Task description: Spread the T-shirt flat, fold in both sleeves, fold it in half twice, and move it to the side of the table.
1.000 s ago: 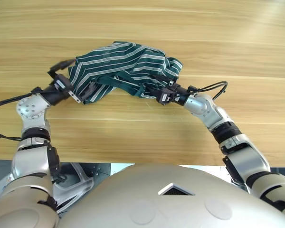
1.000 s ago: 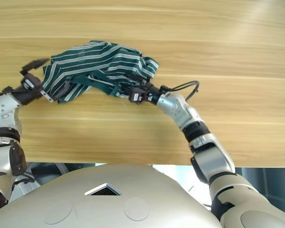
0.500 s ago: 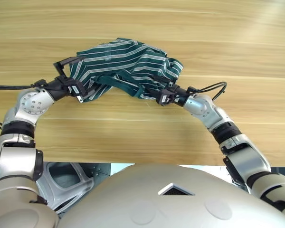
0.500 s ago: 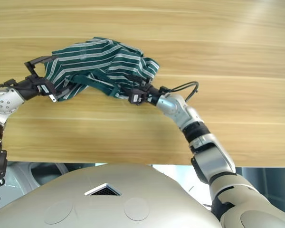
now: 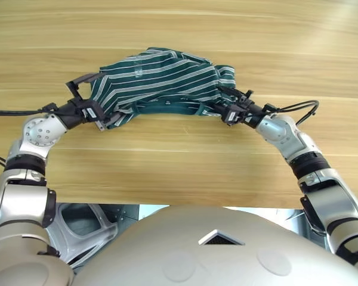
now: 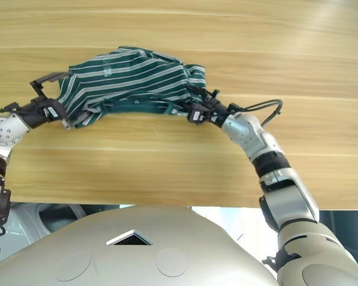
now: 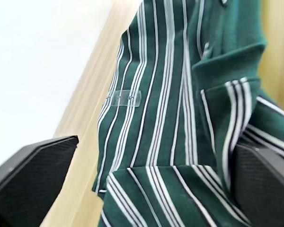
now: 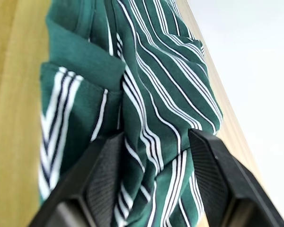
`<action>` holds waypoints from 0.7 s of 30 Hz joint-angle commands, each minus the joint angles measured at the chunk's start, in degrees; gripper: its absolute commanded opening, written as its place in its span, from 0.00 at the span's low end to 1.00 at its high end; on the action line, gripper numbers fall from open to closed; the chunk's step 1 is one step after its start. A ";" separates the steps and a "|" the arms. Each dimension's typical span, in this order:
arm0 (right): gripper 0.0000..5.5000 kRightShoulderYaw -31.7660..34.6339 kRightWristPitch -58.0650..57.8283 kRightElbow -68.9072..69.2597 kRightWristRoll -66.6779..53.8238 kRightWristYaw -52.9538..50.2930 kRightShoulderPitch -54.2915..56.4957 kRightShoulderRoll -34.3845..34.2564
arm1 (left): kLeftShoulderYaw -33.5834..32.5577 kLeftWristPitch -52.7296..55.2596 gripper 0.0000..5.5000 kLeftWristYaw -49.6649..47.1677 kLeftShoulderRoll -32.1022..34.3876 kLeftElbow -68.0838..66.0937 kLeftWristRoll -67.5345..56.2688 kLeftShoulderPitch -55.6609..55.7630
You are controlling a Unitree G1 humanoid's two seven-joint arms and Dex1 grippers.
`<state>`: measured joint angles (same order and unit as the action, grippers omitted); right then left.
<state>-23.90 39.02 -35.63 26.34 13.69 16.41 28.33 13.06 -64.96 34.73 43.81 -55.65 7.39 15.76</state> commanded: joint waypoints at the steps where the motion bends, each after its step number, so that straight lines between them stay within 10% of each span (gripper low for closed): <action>1: 0.43 -0.96 -2.72 -2.75 2.15 1.33 -2.21 1.28 | 2.02 -0.47 0.98 10.00 2.27 7.03 -9.12 -4.96; 13: 0.43 -1.35 -2.44 -3.01 2.28 1.55 -2.53 1.39 | -1.23 6.21 0.98 28.51 3.36 27.32 -37.25 -13.37; 21: 0.43 -0.95 -1.22 -0.37 0.09 3.63 -4.29 2.32 | -5.87 6.94 0.98 28.25 -0.65 14.13 -27.76 -8.09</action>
<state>-24.02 39.05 -35.70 26.06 13.74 15.99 28.54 7.16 -57.48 62.64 44.76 -40.86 -22.67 7.55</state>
